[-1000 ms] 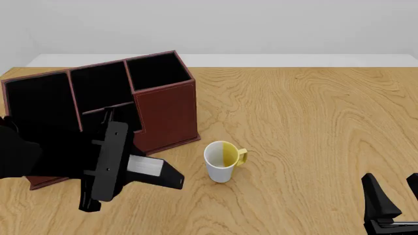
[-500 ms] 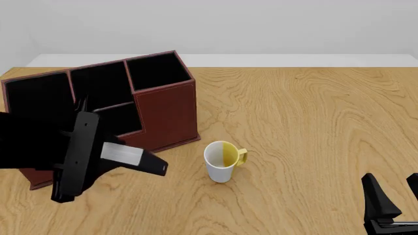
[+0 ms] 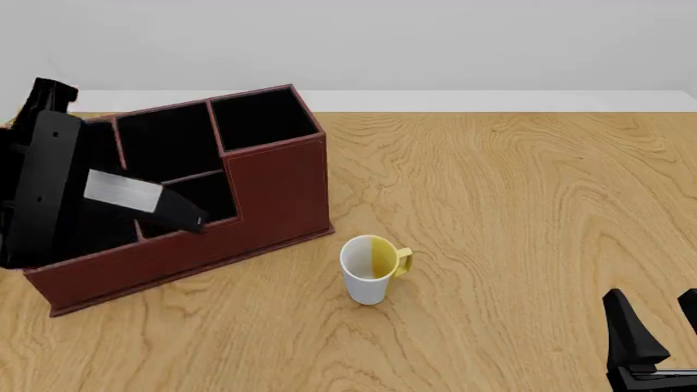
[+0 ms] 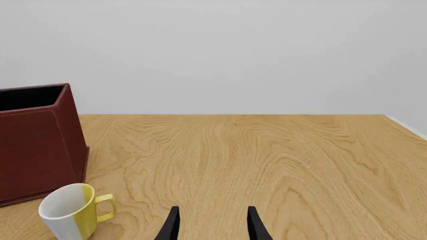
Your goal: Pick up the book and place it in the front compartment of the caddy.
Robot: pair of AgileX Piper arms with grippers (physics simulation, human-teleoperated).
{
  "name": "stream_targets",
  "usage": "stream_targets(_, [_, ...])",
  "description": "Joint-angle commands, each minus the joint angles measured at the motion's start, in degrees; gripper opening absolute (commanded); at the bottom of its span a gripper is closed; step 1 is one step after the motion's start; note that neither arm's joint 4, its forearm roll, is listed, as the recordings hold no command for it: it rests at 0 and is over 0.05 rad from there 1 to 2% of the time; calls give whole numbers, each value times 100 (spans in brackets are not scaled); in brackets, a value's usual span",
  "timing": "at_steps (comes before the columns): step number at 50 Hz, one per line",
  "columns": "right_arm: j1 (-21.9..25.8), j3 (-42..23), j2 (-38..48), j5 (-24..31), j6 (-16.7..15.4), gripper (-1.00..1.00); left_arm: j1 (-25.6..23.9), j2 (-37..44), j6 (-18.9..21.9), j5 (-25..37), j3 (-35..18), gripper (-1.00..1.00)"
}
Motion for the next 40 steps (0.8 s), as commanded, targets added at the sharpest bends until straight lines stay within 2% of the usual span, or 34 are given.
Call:
stream_targets(1, [0,0,3,-1,1,100,751,542,1042,491,-1322,-100])
stream_targets(6, [-1,0,1,0,0,100,910,857,1124,630,-2005,-100])
stream_targets(7, [-1,0,0,0,-1,100,912,967,1097,818,-2257,-100])
stream_targets(8, [0,0,1,0,1,100,755,996,794,838,-2049,-100])
stream_targets(9, [0,0,1,0,1,100,703,990,780,839,-2006,-100])
stream_targets(11, [0,0,1,0,0,100,1299,1383,1245,832,-2728,-100])
stream_targets(12, [0,0,2,0,-1,100,1254,1343,1296,837,-2636,-100])
stream_targets(13, [0,0,2,-1,-1,100,1231,1388,1234,838,-2656,-100])
stream_targets(15, [-2,0,2,0,0,100,1588,1691,1360,838,-2981,-100])
stream_targets(16, [0,0,0,0,0,100,1615,1816,1260,839,-3128,-100])
stream_targets(17, [-1,0,2,0,1,100,1759,1844,1400,839,-3065,-100])
stream_targets(19, [-1,0,0,0,-1,100,1757,2010,1199,839,-3221,-100])
stream_targets(21, [0,0,1,0,0,100,1922,2166,1268,839,-3379,-100])
stream_targets(23, [-1,0,1,0,0,100,2029,2180,1239,839,-3170,-100])
stream_targets(24, [-1,0,2,0,-2,100,2207,2342,1157,839,-3375,-100])
stream_targets(27, [-2,0,0,0,1,100,2287,2443,1083,839,-3436,-100])
stream_targets(28, [-1,0,1,0,0,100,2106,2378,859,839,-3146,-100])
stream_targets(29, [-1,0,2,0,1,100,2067,2383,779,839,-3095,-100])
stream_targets(30, [-1,0,2,0,0,100,2178,2441,950,839,-3285,-100])
stream_targets(31, [-1,0,2,-1,0,100,2203,2507,886,839,-3343,-100])
stream_targets(33, [-1,0,1,0,-1,100,2061,2464,702,839,-3074,-100])
stream_targets(35, [0,0,1,0,0,100,2054,2505,709,839,-3168,-100])
stream_targets(36, [0,0,1,0,1,100,1906,2476,498,839,-2912,-100])
stream_targets(40, [-3,0,2,0,3,100,1651,2451,223,839,-2765,-100])
